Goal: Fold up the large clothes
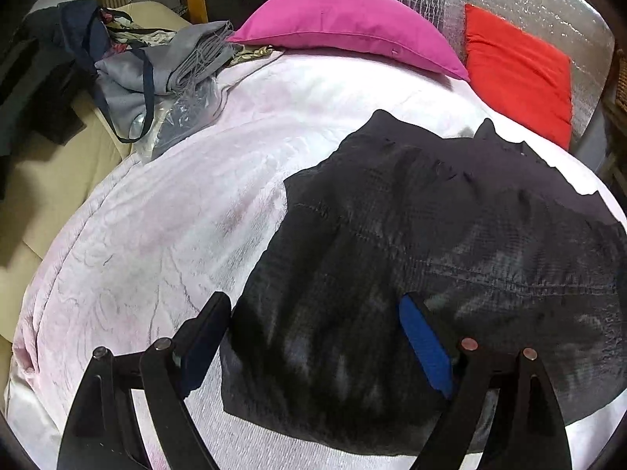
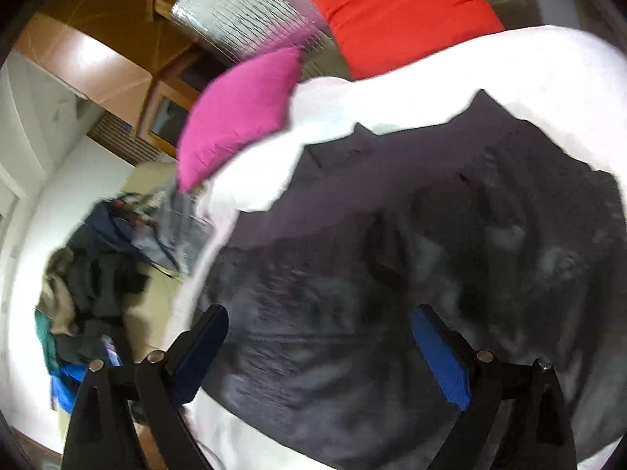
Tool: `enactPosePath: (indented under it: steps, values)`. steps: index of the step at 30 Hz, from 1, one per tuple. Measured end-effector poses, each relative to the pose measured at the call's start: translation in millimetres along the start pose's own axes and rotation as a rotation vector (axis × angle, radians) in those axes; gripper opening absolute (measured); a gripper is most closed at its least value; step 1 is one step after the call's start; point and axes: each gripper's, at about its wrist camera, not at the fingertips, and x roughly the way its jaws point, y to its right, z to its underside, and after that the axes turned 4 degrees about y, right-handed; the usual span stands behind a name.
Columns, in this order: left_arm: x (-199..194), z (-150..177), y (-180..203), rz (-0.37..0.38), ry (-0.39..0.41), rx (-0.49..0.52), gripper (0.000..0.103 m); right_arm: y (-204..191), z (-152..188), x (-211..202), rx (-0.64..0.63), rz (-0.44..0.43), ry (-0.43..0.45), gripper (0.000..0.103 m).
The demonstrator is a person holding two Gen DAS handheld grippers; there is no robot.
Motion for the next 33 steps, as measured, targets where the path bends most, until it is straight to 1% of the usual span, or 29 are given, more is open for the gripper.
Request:
enactPosePath:
  steps: [1, 3, 4, 5, 6, 8, 11, 13, 14, 15, 16, 18, 20, 22, 24, 26, 29, 30, 31, 32, 33]
  values:
    - [-1.8, -0.6, -1.8, 0.017, -0.002, -0.008, 0.088, 8.8, 2.2, 0.6, 0.020, 0.031, -0.013, 0.096]
    - [-8.5, -4.9, -9.9, 0.085, 0.001, -0.023, 0.088, 14.5, 3.3, -14.3, 0.043, -0.042, 0.008, 0.096]
    - [-10.9, -7.5, -13.8, 0.106, 0.007, -0.023, 0.089, 15.8, 2.2, -27.4, 0.033, -0.082, 0.026, 0.096]
    - [-13.3, -12.0, -19.4, 0.124, 0.019, -0.020, 0.089, 17.2, 0.0, -41.6, 0.006, -0.098, 0.045, 0.096]
    - [-14.6, -17.7, -26.0, 0.141, 0.033, -0.018, 0.089, 20.8, -2.5, -52.0, -0.013, -0.092, 0.056, 0.096]
    - [-11.1, -28.9, -37.5, 0.170, 0.036, -0.032, 0.091, 37.8, -8.8, -73.9, -0.021, -0.058, 0.071, 0.097]
    - [7.0, -47.4, -52.8, 0.253, 0.014, -0.060, 0.092, 79.3, -22.9, -93.2, 0.003, 0.016, 0.072, 0.102]
    - [27.7, -56.5, -59.3, 0.309, -0.039, -0.081, 0.092, 115.3, -31.6, -88.8, 0.058, 0.066, 0.039, 0.103]
    - [34.8, -57.9, -59.9, 0.332, -0.063, -0.095, 0.092, 132.5, -32.3, -88.7, 0.095, 0.085, 0.037, 0.103]
    - [46.6, -59.6, -60.3, 0.372, -0.107, -0.110, 0.092, 142.0, -34.6, -87.1, 0.119, 0.088, 0.032, 0.103]
    - [57.3, -60.3, -59.1, 0.404, -0.149, -0.113, 0.092, 152.5, -35.5, -84.2, 0.144, 0.075, 0.022, 0.103]
    - [70.9, -60.1, -56.3, 0.427, -0.187, -0.110, 0.092, 168.3, -34.8, -77.3, 0.192, 0.036, 0.003, 0.103]
    - [77.4, -60.9, -51.7, 0.448, -0.192, -0.095, 0.092, 168.5, -34.6, -70.7, 0.186, 0.003, -0.003, 0.103]
    - [83.8, -61.4, -47.8, 0.502, -0.206, -0.102, 0.092, 166.8, -33.4, -59.4, 0.165, -0.036, -0.034, 0.103]
    - [90.8, -61.7, -42.4, 0.536, -0.235, -0.096, 0.092, 156.2, -34.1, -40.8, 0.138, -0.043, -0.076, 0.103]
    - [97.4, -62.0, -37.4, 0.536, -0.251, -0.077, 0.092, 148.3, -33.7, -23.9, 0.123, -0.045, -0.109, 0.103]
    - [105.8, -61.2, -31.4, 0.552, -0.280, -0.054, 0.092, 143.6, -33.2, -11.9, 0.104, -0.022, -0.118, 0.103]
    - [108.4, -61.2, -31.0, 0.556, -0.282, -0.053, 0.092, 139.3, -33.5, -11.7, 0.079, -0.018, -0.114, 0.099]
    - [109.3, -60.2, -30.6, 0.564, -0.285, -0.051, 0.092, 136.1, -33.1, -10.4, 0.055, -0.013, -0.121, 0.083]
    - [110.4, -60.3, -30.8, 0.570, -0.284, -0.051, 0.092, 137.7, -32.5, -10.3, 0.052, -0.009, -0.133, 0.074]
    - [112.1, -60.6, -31.7, 0.562, -0.292, -0.053, 0.091, 137.7, -32.6, -8.9, 0.055, -0.005, -0.140, 0.070]
